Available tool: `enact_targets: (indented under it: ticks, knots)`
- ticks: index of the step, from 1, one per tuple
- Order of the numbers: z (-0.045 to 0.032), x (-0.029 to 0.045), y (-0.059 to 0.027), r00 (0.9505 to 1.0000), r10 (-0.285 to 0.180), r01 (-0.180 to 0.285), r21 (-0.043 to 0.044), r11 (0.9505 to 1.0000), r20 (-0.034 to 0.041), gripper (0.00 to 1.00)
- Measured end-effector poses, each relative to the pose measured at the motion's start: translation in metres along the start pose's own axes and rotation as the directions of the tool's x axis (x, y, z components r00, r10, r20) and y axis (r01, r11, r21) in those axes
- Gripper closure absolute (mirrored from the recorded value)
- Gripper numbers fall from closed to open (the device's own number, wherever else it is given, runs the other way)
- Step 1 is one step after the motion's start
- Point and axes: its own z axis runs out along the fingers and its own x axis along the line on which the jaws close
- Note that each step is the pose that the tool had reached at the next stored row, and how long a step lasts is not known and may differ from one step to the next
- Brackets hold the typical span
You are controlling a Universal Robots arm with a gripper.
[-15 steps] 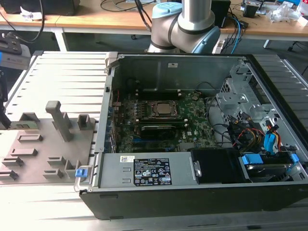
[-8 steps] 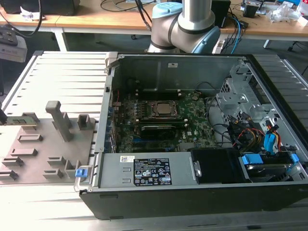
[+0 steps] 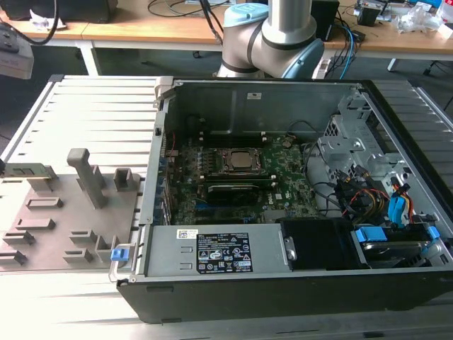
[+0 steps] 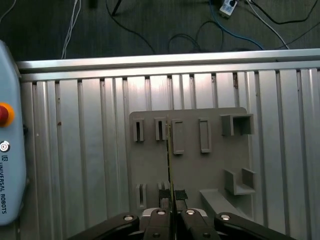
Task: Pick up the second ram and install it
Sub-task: 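Pick up the second ram and move it above second insertion slot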
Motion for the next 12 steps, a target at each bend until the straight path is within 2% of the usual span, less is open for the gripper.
enact_targets:
  ticks: [3, 6, 10, 12]
  knots:
    - [-0.0076, -0.0006, 0.0003, 1.0, 0.0, 0.0, 0.0, 1.0, 0.0, 0.86]
    - [-0.0241, -0.0023, 0.001, 1.0, 0.0, 0.0, 0.0, 1.0, 0.0, 0.86]
    - [-0.0278, -0.0101, 0.0014, 1.0, -0.001, 0.001, -0.0002, 1.0, 0.0007, 0.86]
    - [-0.0295, -0.0198, 0.0015, 1.0, -0.002, 0.002, -0.0005, 1.0, 0.0006, 0.86]
